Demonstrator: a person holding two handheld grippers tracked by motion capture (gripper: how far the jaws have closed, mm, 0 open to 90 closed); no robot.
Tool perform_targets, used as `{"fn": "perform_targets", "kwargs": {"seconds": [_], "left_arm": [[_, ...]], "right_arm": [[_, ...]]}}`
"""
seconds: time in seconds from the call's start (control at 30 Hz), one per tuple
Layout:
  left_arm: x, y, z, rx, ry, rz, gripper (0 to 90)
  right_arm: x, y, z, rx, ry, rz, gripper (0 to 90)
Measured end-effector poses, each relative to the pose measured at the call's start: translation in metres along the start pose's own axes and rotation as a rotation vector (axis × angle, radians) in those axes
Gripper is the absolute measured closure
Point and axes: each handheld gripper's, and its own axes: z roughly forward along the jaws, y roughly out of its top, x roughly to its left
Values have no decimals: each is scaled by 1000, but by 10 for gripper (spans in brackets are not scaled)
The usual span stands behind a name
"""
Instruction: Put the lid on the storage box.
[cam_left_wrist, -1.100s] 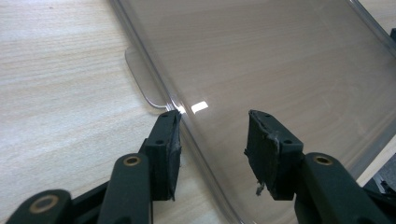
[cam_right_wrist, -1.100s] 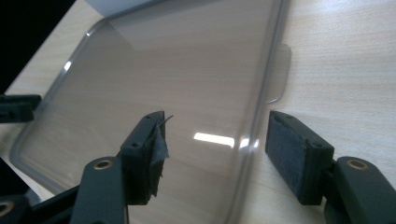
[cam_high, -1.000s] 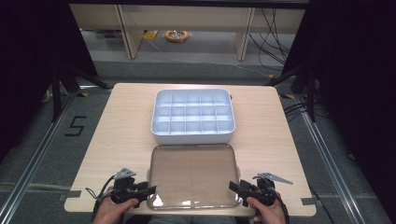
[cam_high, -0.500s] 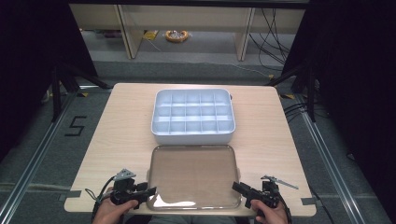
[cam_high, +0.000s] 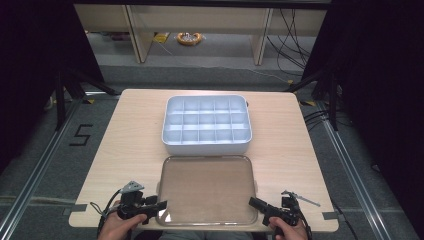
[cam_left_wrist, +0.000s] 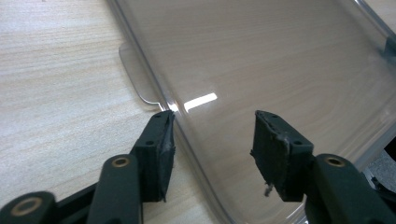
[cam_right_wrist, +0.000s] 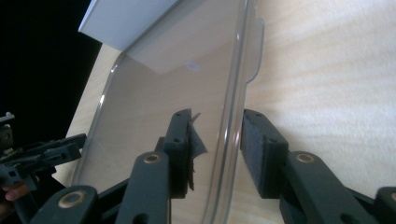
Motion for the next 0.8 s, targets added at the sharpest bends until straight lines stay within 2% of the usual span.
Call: {"fn": "perform_targets", "kwargs": {"seconds": [0.03,0.07,0.1,0.13,0.17,0.2,0.23,0.27,0.3,0.33,0.4,0.43,0.47,0.53,0.57,0.6,0.73,0.77,0.8], "left_arm": [[0,0,0,2,-4,0,453],[-1,0,1,-18,-9,-21,456],[-1,0,1,-17,-15,-20,456],[1,0,0,3,-13,6,451],[1,0,0,9,-19,13,444],[1,0,0,7,-20,9,427],[0,0,1,-9,-26,-13,427],[-1,0,2,-18,-30,-33,390],[-1,1,2,-17,-37,-46,390],[-1,1,2,-17,-47,-51,374],[-1,1,3,-18,-51,-55,344],[-1,1,2,-17,-52,-56,316],[0,1,2,-17,-51,-57,316],[0,2,2,-18,-46,-60,286],[1,2,2,-20,-43,-64,277],[1,2,2,-22,-42,-73,271],[3,2,1,-26,-40,-90,262],[3,2,1,-28,-40,-94,249],[3,2,1,-30,-41,-98,249]], "right_arm": [[0,0,-1,0,6,11,663],[-2,-1,-1,36,46,17,676],[-2,-1,-1,36,46,17,676],[0,-3,1,30,45,25,662],[3,-2,1,39,29,-9,652],[5,-1,0,28,35,-42,654],[5,-1,0,28,35,-42,654],[8,-1,-1,27,30,-94,645],[8,-1,-1,27,30,-94,645],[7,0,-2,15,23,-161,644],[10,1,-4,9,23,-199,640],[13,2,-6,-5,38,-248,634],[13,2,-6,-5,38,-248,634],[17,2,-6,-10,46,-282,628],[17,2,-6,-16,43,-322,626],[21,2,-7,-18,64,-347,623],[28,2,-10,-22,70,-378,623],[28,2,-11,-35,77,-425,624],[28,2,-11,-35,77,-425,624]]}}
